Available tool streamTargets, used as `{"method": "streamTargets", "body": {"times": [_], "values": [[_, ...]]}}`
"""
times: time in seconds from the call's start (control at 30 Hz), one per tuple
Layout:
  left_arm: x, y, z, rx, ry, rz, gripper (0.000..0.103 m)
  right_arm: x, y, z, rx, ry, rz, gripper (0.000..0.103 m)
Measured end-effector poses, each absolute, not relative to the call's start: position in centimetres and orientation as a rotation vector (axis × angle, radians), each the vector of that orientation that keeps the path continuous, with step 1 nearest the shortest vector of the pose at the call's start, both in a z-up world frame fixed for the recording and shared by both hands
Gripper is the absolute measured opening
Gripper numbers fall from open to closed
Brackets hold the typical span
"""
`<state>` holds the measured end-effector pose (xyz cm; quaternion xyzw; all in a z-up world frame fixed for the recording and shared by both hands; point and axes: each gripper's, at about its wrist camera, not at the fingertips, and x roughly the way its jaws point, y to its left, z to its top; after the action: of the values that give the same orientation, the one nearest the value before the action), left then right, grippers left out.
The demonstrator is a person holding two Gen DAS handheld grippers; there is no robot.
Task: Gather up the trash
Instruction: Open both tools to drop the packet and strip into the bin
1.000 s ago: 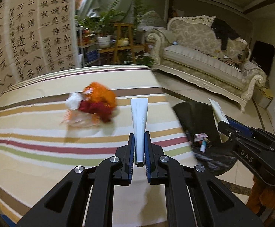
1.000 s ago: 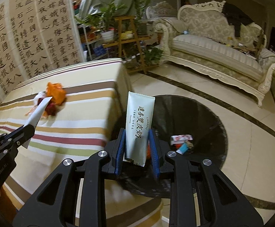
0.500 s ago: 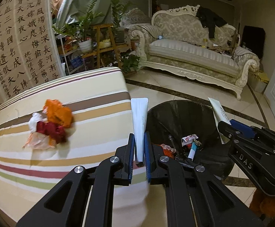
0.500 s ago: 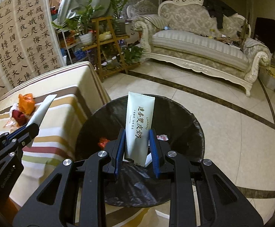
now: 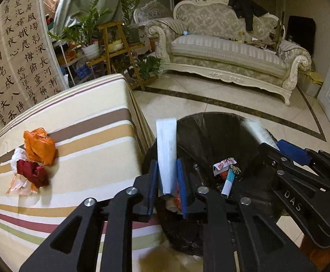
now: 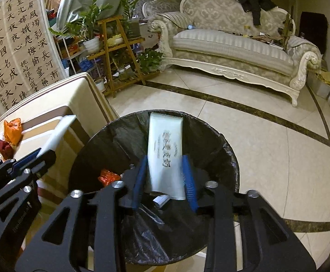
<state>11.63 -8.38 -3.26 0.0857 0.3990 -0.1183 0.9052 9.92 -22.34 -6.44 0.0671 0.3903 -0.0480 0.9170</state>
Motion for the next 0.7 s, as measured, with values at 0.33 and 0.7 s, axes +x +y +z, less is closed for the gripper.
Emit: {"method": "streamTargets", "body": {"times": [0.33, 0.7], "values": [[11.1, -7.4, -2.6, 0.159, 0.799, -0.215, 0.063, 9.5, -22.9, -6.2, 0.163, 0.799, -0.114, 0.045], [9.8, -1.8, -0.8, 0.082, 0.773, -0.121, 0.072, 8.9, -19.7, -4.5, 0.166, 0.773, -0.038, 0.049]]}}
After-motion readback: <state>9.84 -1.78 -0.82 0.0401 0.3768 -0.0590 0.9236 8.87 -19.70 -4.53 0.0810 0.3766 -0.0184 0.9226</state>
